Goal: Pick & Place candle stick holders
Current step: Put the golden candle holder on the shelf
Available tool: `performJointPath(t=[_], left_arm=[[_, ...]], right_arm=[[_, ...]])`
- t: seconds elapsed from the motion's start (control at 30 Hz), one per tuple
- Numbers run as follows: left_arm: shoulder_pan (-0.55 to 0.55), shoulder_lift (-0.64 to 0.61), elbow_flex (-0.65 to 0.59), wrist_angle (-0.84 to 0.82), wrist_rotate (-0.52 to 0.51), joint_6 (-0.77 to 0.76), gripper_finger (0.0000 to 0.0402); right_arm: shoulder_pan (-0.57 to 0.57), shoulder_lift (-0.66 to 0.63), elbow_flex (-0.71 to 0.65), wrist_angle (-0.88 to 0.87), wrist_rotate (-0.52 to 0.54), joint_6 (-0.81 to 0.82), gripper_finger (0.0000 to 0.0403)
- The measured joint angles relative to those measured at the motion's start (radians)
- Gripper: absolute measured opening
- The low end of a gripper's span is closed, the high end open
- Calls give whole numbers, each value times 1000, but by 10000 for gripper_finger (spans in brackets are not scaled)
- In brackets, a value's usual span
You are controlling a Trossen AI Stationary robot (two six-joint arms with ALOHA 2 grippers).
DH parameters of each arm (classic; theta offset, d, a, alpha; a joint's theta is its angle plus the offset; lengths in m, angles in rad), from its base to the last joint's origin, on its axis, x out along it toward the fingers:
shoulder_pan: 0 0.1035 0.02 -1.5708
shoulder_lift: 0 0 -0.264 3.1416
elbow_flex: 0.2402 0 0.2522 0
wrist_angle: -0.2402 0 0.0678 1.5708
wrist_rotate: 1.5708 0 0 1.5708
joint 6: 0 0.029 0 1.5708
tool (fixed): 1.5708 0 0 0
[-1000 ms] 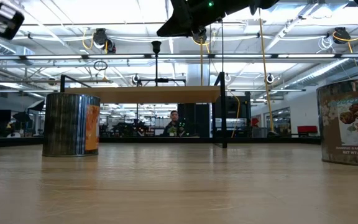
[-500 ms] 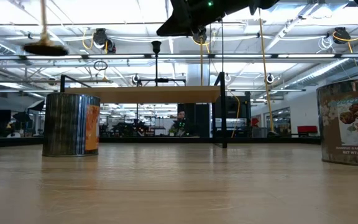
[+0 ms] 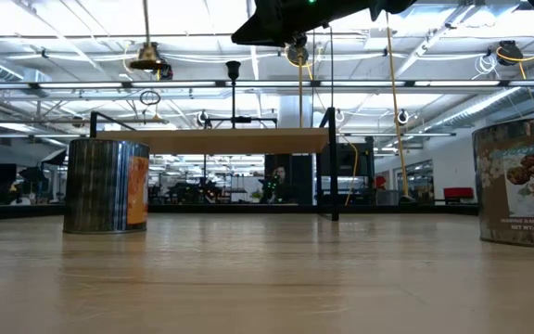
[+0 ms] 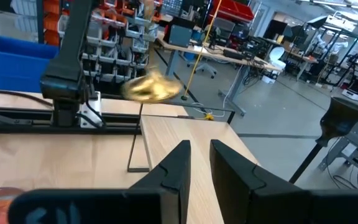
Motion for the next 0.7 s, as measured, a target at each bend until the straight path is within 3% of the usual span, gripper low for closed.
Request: performJointPath(t=[0.1, 0.27, 0.43, 0.7], left_arm=[[125, 33, 1, 53, 44, -4, 20], [336, 88, 1, 70, 330, -29, 18], [554, 115, 1, 70, 394, -42, 16], [880, 155, -6, 63, 717, -114, 17]], right_arm=[[0, 0, 0, -1, 0, 0, 55], [0, 0, 0, -4, 0, 0, 55], [0, 0, 0, -20, 0, 0, 55], [-2, 0, -44, -5, 0, 0, 55]])
